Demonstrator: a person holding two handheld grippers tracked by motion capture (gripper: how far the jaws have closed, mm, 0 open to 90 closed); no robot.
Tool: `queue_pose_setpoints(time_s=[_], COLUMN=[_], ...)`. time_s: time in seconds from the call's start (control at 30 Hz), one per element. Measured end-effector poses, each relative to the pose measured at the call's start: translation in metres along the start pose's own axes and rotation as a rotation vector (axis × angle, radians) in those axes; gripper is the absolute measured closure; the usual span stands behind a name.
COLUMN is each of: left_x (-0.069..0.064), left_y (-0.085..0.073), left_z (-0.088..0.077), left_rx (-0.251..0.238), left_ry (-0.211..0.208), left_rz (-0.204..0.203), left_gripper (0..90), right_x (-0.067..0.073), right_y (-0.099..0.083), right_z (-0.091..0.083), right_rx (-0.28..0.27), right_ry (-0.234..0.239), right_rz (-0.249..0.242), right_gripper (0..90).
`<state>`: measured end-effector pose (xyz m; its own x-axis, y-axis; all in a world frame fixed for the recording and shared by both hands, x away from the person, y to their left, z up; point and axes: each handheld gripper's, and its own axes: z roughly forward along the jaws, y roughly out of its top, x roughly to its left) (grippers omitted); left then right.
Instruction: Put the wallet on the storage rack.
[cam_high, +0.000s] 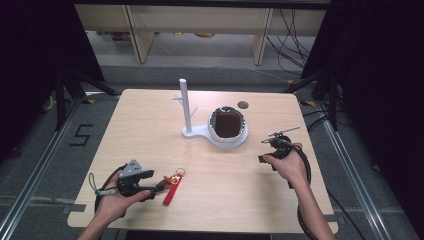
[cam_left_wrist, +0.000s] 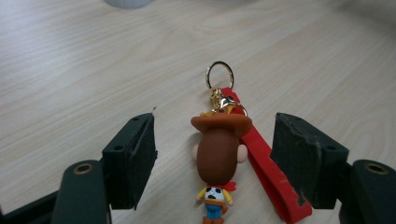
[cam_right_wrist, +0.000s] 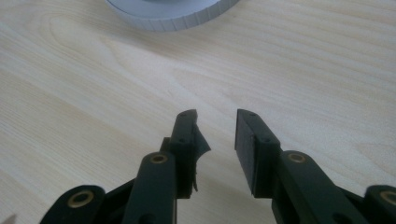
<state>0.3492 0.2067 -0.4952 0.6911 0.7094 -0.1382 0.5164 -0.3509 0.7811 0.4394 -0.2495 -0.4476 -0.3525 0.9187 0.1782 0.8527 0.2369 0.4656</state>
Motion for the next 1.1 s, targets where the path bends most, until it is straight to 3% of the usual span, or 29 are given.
queue_pose_setpoints(time_s=[0.03,0.1,0.2,0.27,0.37,0.43,0.5,0.63,0.67,0.73,0.77,0.8,0.93,1.0,1.1], left_x=[-0.001,0.000,0.001,0.000,0.000,-0.001,-0.001,0.001,-0.001,0.000,0.000,0.000,0.000,0.000,-0.001], left_y=[0.002,0.004,0.007,0.008,0.011,0.015,0.019,0.028,0.029,0.031,0.031,0.032,0.033,0.034,0.036], left_z=[0.003,0.005,0.010,0.013,0.015,0.015,0.016,0.017,0.019,0.020,0.021,0.022,0.025,0.027,0.029], left_rx=[0.007,0.057,0.119,0.145,0.218,0.248,0.268,0.354,0.356,0.382,0.389,0.400,0.427,0.439,0.452], left_ry=[-0.010,-0.007,-0.016,-0.020,-0.026,-0.024,-0.040,-0.053,-0.053,-0.056,-0.057,-0.058,-0.057,-0.058,-0.065], left_rz=[-0.012,0.019,0.045,0.052,0.096,0.107,0.119,0.190,0.175,0.192,0.190,0.187,0.183,0.182,0.175], left_gripper=[30.5,31.5,32.5,33.5,34.7,35.3,35.4,35.6,35.7,35.9,35.9,36.2,36.7,37.1,38.2], right_x=[0.000,0.000,-0.003,-0.003,-0.001,-0.002,0.003,0.002,0.000,-0.001,0.001,-0.001,-0.003,0.000,-0.004], right_y=[0.000,0.001,0.000,0.000,0.000,-0.002,-0.002,-0.003,-0.003,-0.004,-0.004,-0.004,-0.005,-0.005,-0.006], right_z=[0.000,0.000,0.001,0.002,0.004,0.005,0.004,0.005,0.006,0.007,0.005,0.006,0.005,0.004,0.004], right_rx=[0.003,0.014,-0.009,0.001,0.018,0.010,0.026,0.016,0.011,0.008,0.038,0.020,0.009,0.034,0.013], right_ry=[-0.002,-0.002,0.018,0.018,0.016,0.028,0.035,0.029,0.035,0.035,0.021,0.030,0.036,0.023,0.043], right_rz=[0.002,0.030,-0.028,-0.017,0.005,-0.032,0.015,0.001,-0.011,-0.023,0.024,0.001,-0.010,0.040,-0.008], right_gripper=[68.8,68.2,67.3,67.2,67.2,67.1,66.9,66.5,66.5,66.4,66.3,66.3,65.8,65.8,65.7])
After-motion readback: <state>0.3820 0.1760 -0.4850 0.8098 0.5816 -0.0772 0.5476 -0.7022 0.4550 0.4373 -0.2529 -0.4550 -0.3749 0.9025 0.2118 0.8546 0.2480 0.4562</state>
